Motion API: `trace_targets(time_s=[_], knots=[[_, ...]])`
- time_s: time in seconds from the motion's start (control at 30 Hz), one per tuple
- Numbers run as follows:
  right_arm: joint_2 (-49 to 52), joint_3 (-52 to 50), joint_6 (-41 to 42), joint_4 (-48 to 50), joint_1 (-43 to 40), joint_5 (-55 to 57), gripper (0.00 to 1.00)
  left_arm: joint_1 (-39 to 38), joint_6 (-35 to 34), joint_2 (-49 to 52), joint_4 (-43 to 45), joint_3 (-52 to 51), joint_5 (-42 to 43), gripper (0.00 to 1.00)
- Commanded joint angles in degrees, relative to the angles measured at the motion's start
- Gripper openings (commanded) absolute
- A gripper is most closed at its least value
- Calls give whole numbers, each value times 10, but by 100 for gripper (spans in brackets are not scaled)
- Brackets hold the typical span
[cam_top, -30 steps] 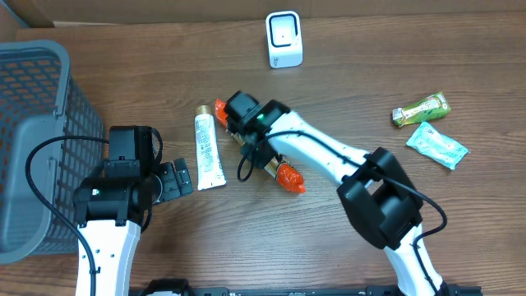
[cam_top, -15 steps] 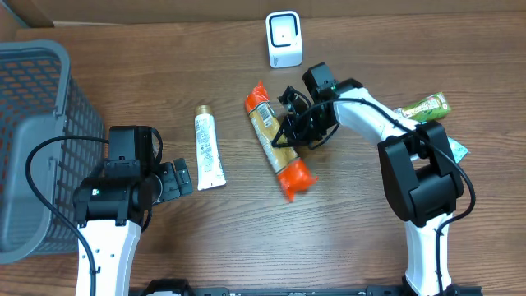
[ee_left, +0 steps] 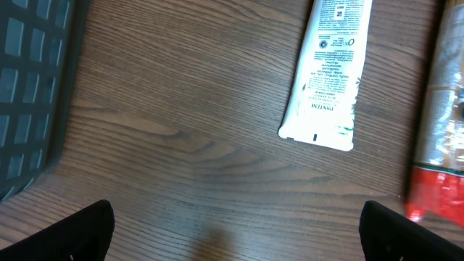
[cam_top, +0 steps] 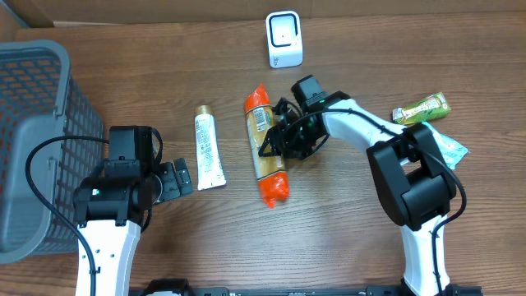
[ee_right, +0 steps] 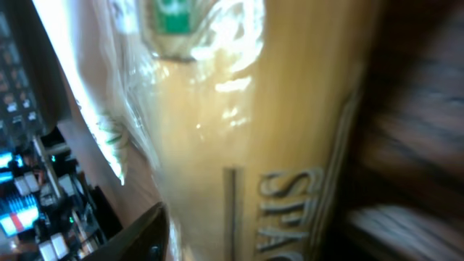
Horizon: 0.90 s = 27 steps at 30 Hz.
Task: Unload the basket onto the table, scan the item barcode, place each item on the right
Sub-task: 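Raise the spaghetti pack upright and carry it toward the white scanner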
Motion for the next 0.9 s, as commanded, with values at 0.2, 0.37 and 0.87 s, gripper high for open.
trace_targets(time_s=[0.2, 0.37, 0.87], knots=[[7, 0, 26, 16, -1, -45, 4, 0, -5, 1, 2, 0, -7, 100], [-45, 0, -52, 16, -37, -142, 4, 0, -5, 1, 2, 0, -7, 99], [-273, 0, -89, 43, -61, -236, 4, 0, -6, 1, 2, 0, -7, 100]])
